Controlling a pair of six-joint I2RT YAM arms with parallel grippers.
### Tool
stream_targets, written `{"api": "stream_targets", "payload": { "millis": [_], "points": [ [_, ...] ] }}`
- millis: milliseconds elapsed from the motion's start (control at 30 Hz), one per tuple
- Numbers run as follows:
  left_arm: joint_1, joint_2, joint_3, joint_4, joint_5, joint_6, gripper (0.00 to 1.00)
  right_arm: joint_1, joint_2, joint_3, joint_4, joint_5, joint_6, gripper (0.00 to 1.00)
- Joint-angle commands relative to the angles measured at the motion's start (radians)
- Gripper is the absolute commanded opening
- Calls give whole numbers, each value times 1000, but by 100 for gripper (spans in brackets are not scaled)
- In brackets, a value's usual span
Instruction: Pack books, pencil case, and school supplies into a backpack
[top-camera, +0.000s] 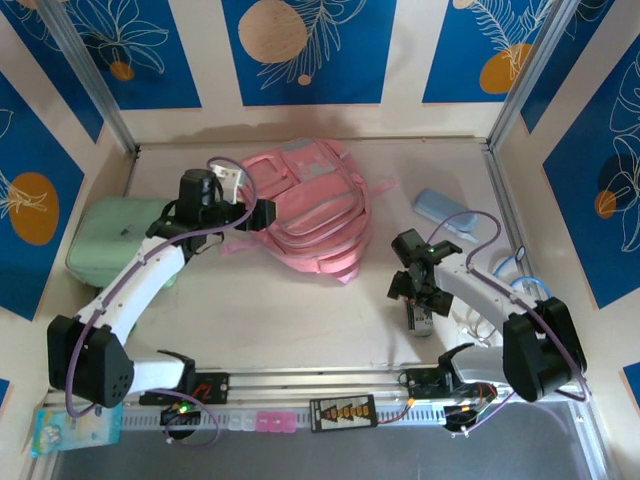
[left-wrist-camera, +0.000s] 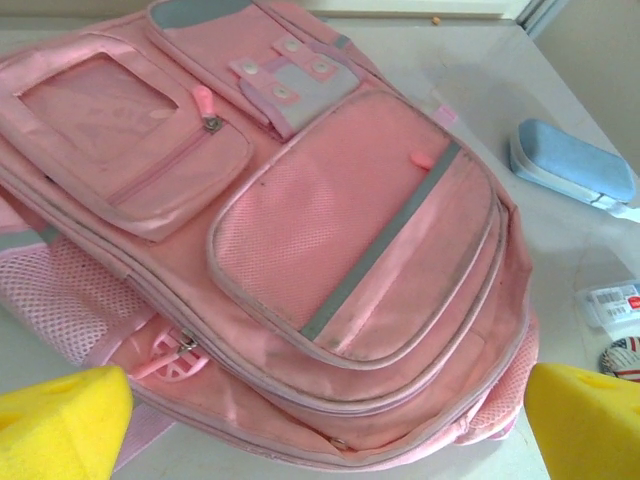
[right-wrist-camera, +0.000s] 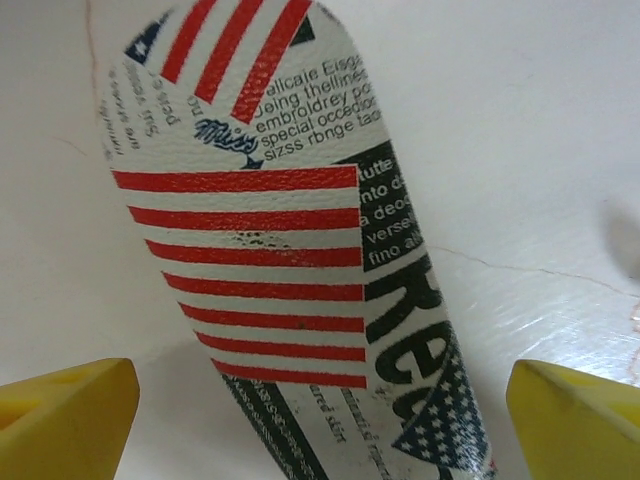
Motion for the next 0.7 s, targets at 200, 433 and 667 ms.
{"api": "stream_targets", "payload": {
  "millis": [200,433,667],
  "points": [
    [6,80,56,-19,121,8,100,-3,81,2,21,-29,22,88],
    [-19,141,114,-47,87,9,100,-10,105,-28,90,-75,0,76],
    [-60,212,184,-80,76,50,100,-6,123,-37,135,-112,-8,69]
  ]
}}
